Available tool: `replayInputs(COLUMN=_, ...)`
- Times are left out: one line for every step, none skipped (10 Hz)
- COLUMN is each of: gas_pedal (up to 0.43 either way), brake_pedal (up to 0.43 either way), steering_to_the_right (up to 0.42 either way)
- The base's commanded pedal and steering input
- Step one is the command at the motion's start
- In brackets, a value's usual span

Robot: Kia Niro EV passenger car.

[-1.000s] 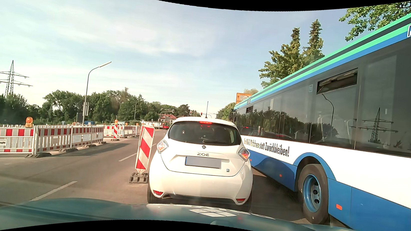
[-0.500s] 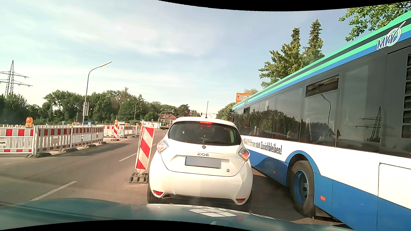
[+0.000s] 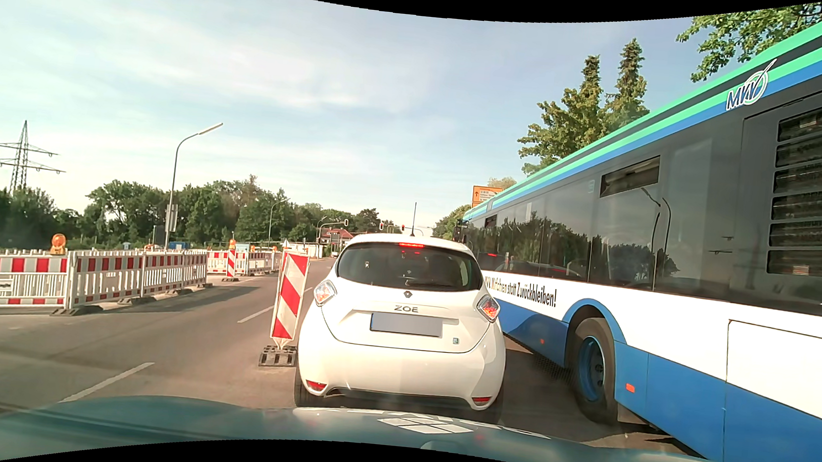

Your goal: Follow the waypoints while adhering to traffic rules and regulations

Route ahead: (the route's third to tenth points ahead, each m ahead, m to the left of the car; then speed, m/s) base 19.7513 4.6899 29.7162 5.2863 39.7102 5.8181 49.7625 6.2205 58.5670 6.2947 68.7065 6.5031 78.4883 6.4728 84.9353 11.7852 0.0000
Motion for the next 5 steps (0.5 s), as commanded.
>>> replayInputs(gas_pedal=0.000, brake_pedal=0.274, steering_to_the_right=-0.022)
replayInputs(gas_pedal=0.000, brake_pedal=0.274, steering_to_the_right=-0.022)
replayInputs(gas_pedal=0.000, brake_pedal=0.274, steering_to_the_right=-0.021)
replayInputs(gas_pedal=0.000, brake_pedal=0.274, steering_to_the_right=-0.021)
replayInputs(gas_pedal=0.000, brake_pedal=0.274, steering_to_the_right=-0.021)
